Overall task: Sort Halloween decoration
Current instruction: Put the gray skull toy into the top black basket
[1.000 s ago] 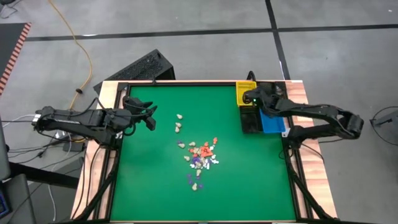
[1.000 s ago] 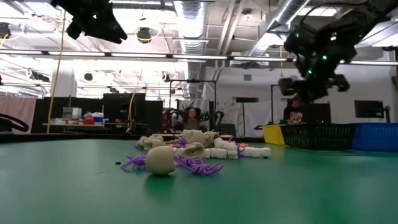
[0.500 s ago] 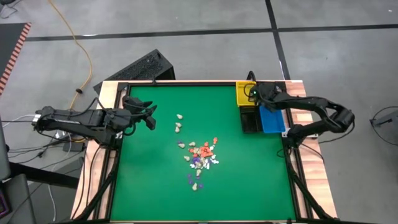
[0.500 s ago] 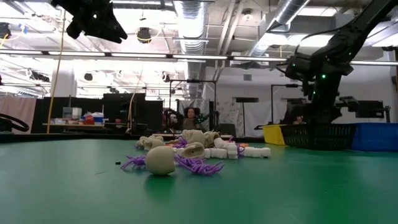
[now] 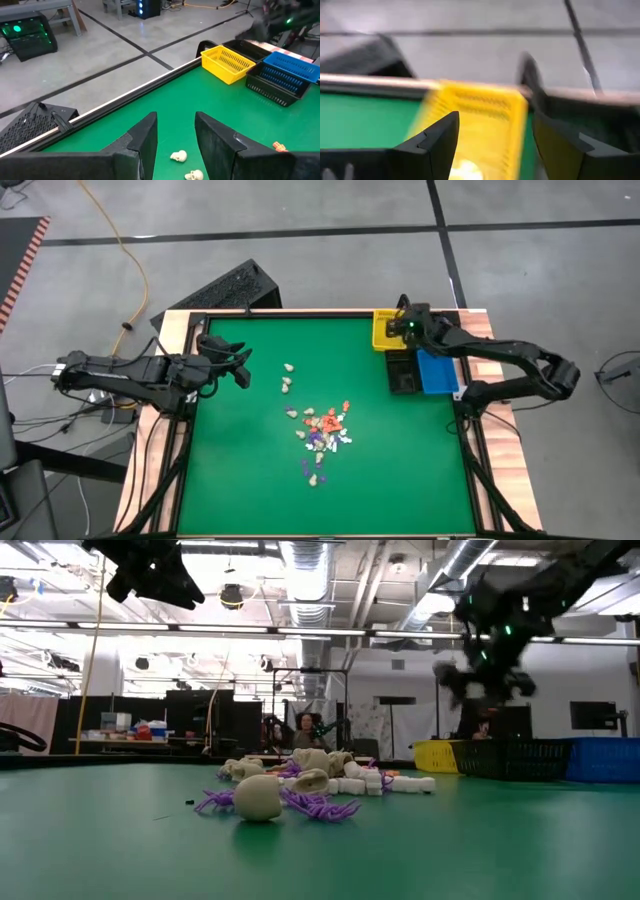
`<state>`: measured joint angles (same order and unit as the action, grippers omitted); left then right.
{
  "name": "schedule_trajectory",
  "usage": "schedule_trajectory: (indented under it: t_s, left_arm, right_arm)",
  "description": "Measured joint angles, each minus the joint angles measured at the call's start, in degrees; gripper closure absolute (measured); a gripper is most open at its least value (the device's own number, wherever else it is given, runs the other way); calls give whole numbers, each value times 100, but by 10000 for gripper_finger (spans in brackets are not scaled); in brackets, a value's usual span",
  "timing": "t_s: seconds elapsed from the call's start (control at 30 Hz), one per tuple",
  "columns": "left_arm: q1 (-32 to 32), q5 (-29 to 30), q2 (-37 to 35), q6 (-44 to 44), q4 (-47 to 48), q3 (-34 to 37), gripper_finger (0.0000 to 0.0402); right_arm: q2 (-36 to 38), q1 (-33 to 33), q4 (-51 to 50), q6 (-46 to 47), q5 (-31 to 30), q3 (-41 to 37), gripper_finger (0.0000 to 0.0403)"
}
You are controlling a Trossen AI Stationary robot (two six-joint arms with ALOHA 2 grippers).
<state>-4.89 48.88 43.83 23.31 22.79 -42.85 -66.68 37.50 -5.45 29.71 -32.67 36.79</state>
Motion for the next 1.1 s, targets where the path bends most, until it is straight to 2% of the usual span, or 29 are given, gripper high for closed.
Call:
schedule_trajectory:
  t_s: [0.1,0.3,0.43,0.6,0.83,1.1]
  left_arm:
    - [0,0,1,-4,-2,0,280]
    - [0,0,2,-7,0,0,280]
    - [0,52,2,-42,0,0,280]
    - [0,55,2,-46,2,0,280]
    - [0,82,2,-26,4,0,280]
    - [0,107,3,-29,104,0,280]
  right_arm:
    - [112,-446,326,-709,119,306,134]
    - [-184,-1388,1784,-1963,1102,526,134]
    - [-847,-1906,2877,-2414,1337,526,134]
    - [-1945,-2183,4076,-2518,1509,672,133]
    - [-3424,-2358,4228,-2658,2066,1781,133]
    - [-4712,-2464,4200,-2784,2639,2969,133]
